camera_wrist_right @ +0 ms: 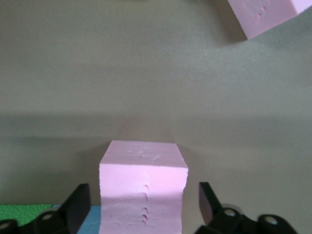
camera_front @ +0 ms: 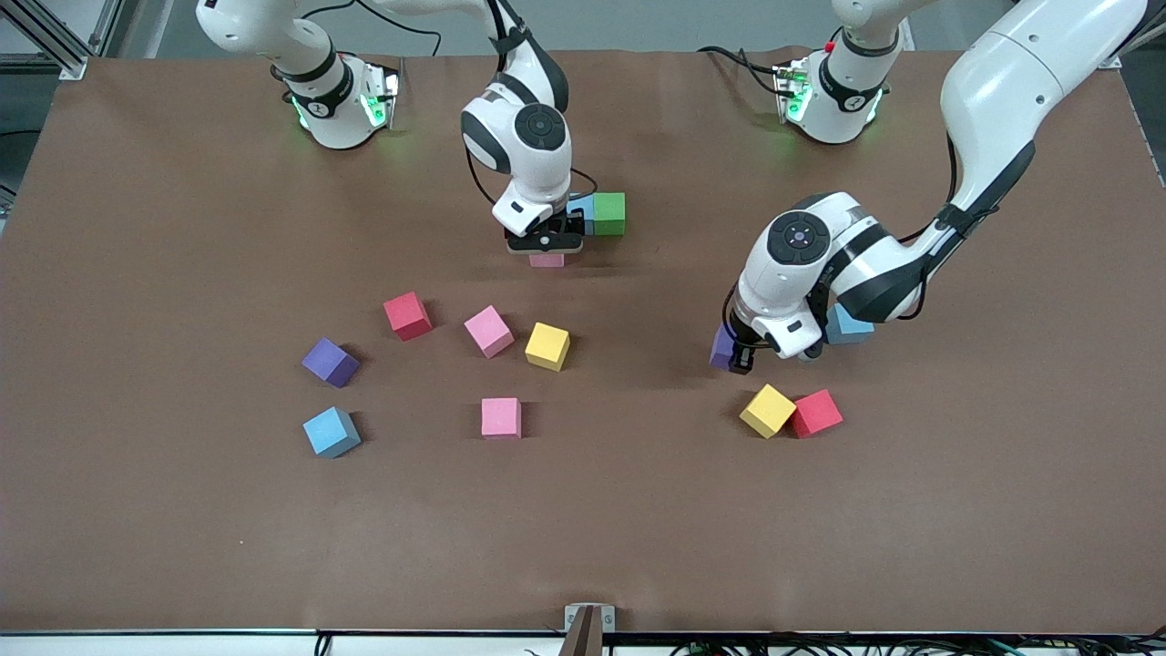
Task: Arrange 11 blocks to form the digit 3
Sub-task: 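Place the pink cube below orange while the left gripper grasps the purple cube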
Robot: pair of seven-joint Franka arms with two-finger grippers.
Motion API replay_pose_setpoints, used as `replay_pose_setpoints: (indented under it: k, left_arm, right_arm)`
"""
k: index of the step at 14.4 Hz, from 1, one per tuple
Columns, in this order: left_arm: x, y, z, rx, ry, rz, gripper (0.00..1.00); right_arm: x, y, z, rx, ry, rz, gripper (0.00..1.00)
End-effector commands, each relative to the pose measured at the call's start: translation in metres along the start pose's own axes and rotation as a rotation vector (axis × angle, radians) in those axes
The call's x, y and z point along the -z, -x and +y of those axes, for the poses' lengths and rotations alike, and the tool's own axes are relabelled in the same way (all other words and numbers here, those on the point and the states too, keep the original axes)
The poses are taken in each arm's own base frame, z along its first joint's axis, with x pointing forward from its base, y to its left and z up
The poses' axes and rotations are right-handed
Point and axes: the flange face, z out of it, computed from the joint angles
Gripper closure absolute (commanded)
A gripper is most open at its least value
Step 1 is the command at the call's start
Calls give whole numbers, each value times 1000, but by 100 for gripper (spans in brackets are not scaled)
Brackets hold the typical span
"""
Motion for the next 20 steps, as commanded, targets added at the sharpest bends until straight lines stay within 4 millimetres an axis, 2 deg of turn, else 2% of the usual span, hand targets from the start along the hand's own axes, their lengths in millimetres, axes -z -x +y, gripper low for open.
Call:
replay_pose_setpoints:
  k: [1,3,5,9,12,14,16,20]
  left_arm:
    - [8,1,3,19,-4,6,66]
    - [8,1,3,19,-2,7,66]
    - [8,1,3,20,-3,6,66]
    - [9,0,5,21,1,5,66]
    - [8,-1,5,23,-1,5,66]
    - [8,-1,5,23,-1,5,66]
    - [8,-1,5,22,0,6,66]
    - [9,-1,5,23,0,6,66]
  right_arm:
    - [21,-23,-4,-24,9,-32,0]
    - [53,-46,-6,-49,26,-68,0]
    - [77,-75,4,-56,5,-63,0]
    - [89,-134,56,-172,-23,-18,0]
    - [64,-185,114,-285,-8,26,0]
    - [38,-194,117,-371,-20,58,0]
    - [10,-201,122,-608,-16,77,0]
    - [-6,-195,132,-806,-44,3,0]
